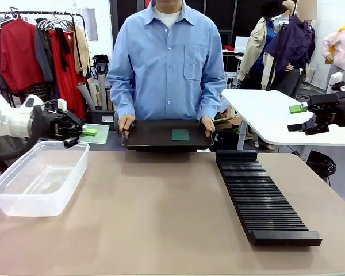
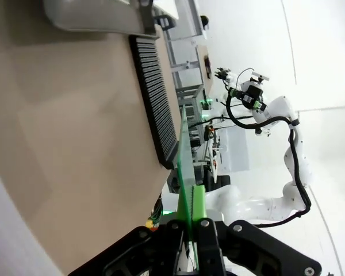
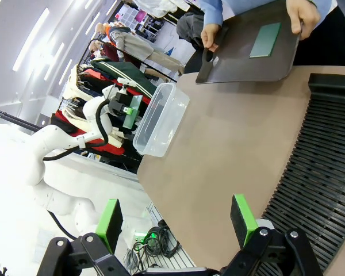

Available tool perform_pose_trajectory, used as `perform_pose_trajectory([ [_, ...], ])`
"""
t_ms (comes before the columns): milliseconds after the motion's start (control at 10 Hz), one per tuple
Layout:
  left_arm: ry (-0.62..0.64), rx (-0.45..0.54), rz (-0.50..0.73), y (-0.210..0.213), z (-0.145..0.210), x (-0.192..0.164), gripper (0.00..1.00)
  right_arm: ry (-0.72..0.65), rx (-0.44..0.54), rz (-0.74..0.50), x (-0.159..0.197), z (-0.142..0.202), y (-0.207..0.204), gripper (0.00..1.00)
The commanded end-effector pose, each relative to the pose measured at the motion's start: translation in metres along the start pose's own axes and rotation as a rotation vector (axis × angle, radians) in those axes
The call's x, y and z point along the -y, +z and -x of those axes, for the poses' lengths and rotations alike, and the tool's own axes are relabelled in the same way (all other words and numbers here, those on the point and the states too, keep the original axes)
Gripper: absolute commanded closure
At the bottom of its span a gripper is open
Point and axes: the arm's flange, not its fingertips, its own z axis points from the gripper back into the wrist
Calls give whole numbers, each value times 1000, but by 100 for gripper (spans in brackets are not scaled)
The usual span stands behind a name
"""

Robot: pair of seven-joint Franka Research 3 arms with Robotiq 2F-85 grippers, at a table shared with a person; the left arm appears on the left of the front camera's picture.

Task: Sort PCBs into racks and boxes based on the side picked up.
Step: If the short side of the Blank PCB is picked up, insert it into the PCB Rack ; if the long side is picked up, place it in the Organizing box.

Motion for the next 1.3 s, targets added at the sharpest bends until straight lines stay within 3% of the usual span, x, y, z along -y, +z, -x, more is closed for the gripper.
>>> perform_pose_trajectory([
  [0,61,12,-80,18,12,21,100,6,2,-8,-2,-1,1,0],
  [500,181,46,-370,59,20,57,100,6,2,-8,-2,-1,1,0],
  [600,221,92,-466,61,18,60,100,6,2,-8,-2,-1,1,0],
  [800,243,47,-562,57,13,69,100,6,2,-8,-2,-1,1,0],
  [1200,185,35,-790,41,2,92,100,6,2,-8,-2,-1,1,0],
])
